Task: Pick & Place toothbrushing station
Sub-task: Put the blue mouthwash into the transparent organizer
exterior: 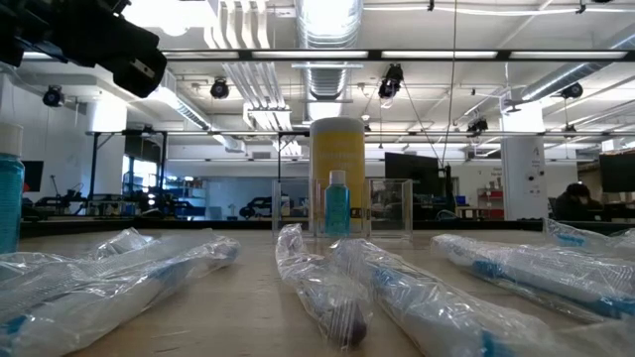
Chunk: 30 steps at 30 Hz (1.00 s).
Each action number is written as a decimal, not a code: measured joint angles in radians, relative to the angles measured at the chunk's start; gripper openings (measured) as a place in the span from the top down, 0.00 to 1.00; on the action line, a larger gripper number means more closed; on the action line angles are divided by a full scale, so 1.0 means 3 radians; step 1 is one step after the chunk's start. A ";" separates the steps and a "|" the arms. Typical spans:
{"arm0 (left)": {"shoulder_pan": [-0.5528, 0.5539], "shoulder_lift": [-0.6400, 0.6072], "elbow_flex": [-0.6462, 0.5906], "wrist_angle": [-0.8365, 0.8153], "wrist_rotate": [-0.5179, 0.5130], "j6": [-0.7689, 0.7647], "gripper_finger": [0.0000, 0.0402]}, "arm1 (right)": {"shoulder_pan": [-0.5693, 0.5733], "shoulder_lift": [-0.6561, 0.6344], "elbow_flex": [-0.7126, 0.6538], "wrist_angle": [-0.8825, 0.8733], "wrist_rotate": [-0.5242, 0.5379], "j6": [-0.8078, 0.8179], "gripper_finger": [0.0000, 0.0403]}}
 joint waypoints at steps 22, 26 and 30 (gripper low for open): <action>0.0000 0.0000 0.0000 0.0000 0.0001 0.0004 0.98 | -0.0053 -0.0025 -0.0234 0.0347 -0.0016 -0.0120 0.67; 0.0000 0.0000 0.0000 0.0000 0.0001 0.0004 0.97 | -0.0056 -0.0028 -0.0233 0.0358 -0.0025 -0.0207 0.73; 0.0000 0.0000 0.0000 0.0000 0.0001 0.0008 0.97 | -0.0086 -0.0045 -0.0225 0.0367 -0.0040 -0.0452 0.78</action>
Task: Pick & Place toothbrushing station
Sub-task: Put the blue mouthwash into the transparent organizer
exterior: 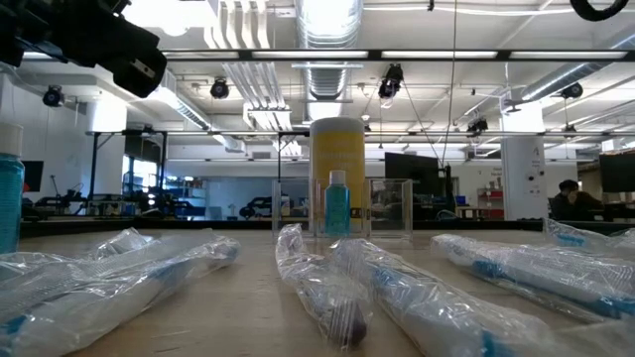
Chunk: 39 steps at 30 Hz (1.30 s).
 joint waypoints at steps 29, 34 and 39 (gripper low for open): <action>0.0000 0.0003 0.0000 0.0000 -0.0002 0.0022 0.96 | -0.1928 -0.0065 0.1890 -0.0720 0.1179 -0.5112 0.78; 0.0000 0.0005 0.0000 0.0000 -0.0020 0.0020 0.96 | -0.2459 -0.0062 0.2058 -0.0639 0.0905 -0.5820 0.77; 0.0000 0.0005 0.0000 0.0000 -0.0027 0.0019 0.96 | -0.2877 -0.0051 0.2098 -0.0518 0.0773 -0.6303 0.77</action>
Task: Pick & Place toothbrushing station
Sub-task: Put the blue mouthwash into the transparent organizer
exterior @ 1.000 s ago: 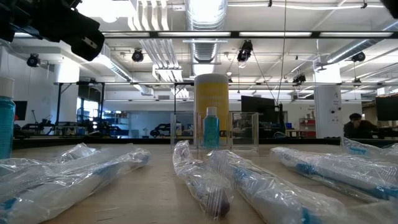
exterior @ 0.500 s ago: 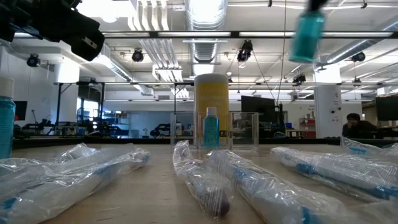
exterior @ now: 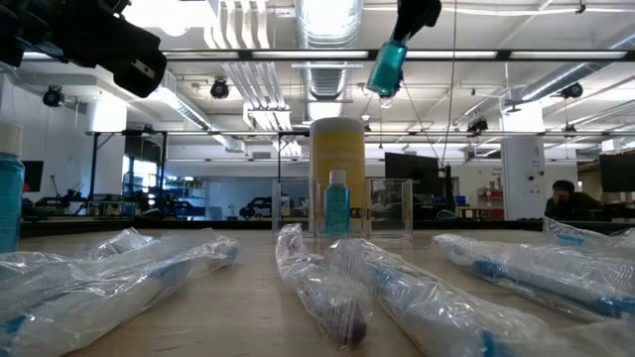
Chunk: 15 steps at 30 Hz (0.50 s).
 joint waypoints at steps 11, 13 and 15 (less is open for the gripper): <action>0.0000 0.0025 -0.0003 -0.0012 -0.0050 0.0004 0.98 | -0.0313 0.0901 0.0767 -0.0469 -0.0303 -0.0591 0.77; 0.0000 0.0027 -0.0003 -0.0017 -0.0058 0.0004 0.97 | -0.0313 0.1111 0.1042 -0.0640 -0.0303 -0.0656 0.77; 0.0000 0.0025 -0.0003 -0.0015 -0.0076 0.0008 0.97 | -0.0322 0.1292 0.1290 -0.0723 -0.0301 -0.0682 0.77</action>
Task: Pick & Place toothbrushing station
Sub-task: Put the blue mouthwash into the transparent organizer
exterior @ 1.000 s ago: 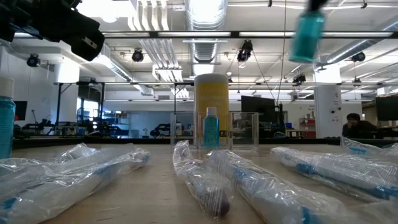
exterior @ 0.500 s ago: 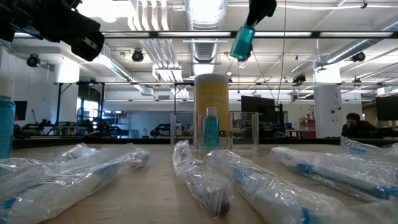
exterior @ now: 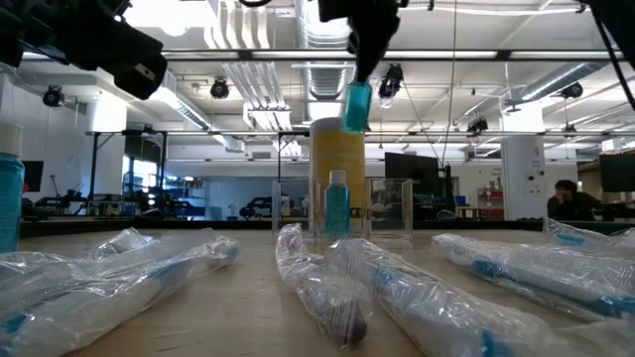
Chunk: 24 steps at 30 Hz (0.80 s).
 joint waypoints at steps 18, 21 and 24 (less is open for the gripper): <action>0.0000 -0.0001 0.0000 0.0001 -0.0042 -0.0036 0.97 | -0.0019 0.0837 0.0666 -0.0251 -0.0170 -0.0405 0.77; 0.0001 0.0000 0.0000 0.0001 -0.0041 -0.0034 0.98 | -0.0019 0.0877 0.0666 -0.0236 -0.0170 -0.0411 0.77; 0.0000 0.0000 0.0000 0.0000 -0.0041 -0.0012 0.98 | -0.0019 0.0921 0.0663 -0.0205 -0.0170 -0.0426 0.77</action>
